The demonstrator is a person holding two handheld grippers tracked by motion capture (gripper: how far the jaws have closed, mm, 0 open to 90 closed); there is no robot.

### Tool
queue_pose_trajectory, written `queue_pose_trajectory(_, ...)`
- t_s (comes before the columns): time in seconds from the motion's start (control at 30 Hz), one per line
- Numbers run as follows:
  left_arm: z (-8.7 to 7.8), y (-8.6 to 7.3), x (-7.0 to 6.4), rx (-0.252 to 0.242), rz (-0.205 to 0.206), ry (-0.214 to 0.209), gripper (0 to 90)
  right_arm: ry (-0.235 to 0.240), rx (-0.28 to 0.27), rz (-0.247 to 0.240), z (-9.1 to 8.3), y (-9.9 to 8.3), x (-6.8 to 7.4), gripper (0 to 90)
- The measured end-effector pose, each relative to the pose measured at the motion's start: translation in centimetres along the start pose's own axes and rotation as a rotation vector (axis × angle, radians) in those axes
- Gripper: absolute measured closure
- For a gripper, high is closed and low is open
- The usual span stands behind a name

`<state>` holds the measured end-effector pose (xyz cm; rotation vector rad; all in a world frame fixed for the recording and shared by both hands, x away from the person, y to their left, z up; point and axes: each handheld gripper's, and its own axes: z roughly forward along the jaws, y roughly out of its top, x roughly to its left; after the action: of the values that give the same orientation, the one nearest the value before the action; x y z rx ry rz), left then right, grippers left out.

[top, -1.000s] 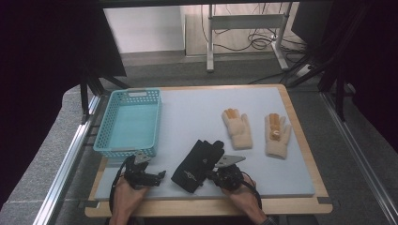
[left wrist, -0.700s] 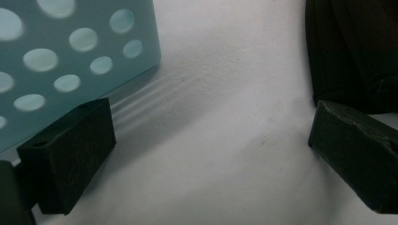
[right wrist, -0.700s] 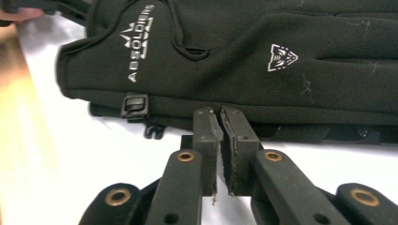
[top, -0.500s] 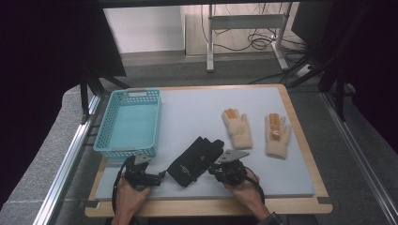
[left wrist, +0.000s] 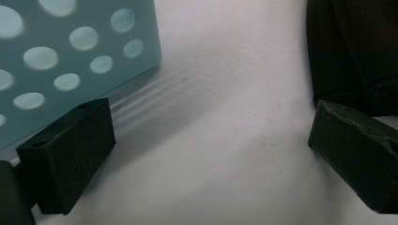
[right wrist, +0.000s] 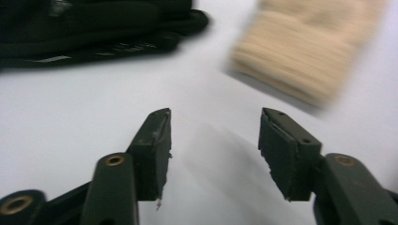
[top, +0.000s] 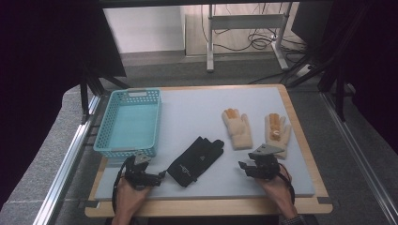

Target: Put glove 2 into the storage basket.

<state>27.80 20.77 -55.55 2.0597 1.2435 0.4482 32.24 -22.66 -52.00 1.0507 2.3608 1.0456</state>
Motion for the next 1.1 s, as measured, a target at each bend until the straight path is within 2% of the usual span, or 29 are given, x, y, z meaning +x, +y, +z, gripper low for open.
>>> queue_pose_trajectory(0.1,0.0,0.0,0.0,0.000,-0.001,0.000,0.9,-0.032,0.005,0.014,-0.3,-0.6,-1.2,36.6)
queue_pose_trajectory(0.27,0.0,0.0,0.0,-0.002,-0.003,0.000,1.1,-0.057,0.016,0.013,0.0,-1.4,-1.9,32.5)
queue_pose_trajectory(0.67,-0.4,-0.1,0.3,-0.008,-0.010,-0.014,4.4,-0.056,0.009,0.017,0.1,-1.5,-1.9,29.2)
queue_pose_trajectory(0.73,-0.7,0.0,0.3,0.003,-0.019,-0.039,4.8,-0.056,0.009,0.017,0.1,-1.5,-1.9,29.0)
queue_pose_trajectory(0.87,-1.7,0.5,0.0,-0.005,-0.013,-0.056,5.0,-0.057,0.009,0.018,0.1,-1.5,-1.9,28.9)
queue_pose_trajectory(0.93,-2.6,1.2,-0.5,-0.020,-0.008,-0.074,5.0,-0.057,0.009,0.019,0.1,-1.5,-1.9,28.7)
queue_pose_trajectory(1.1,-3.4,2.2,-1.4,-0.032,0.009,-0.110,5.0,-0.057,0.009,0.019,0.1,-1.5,-1.9,28.3)
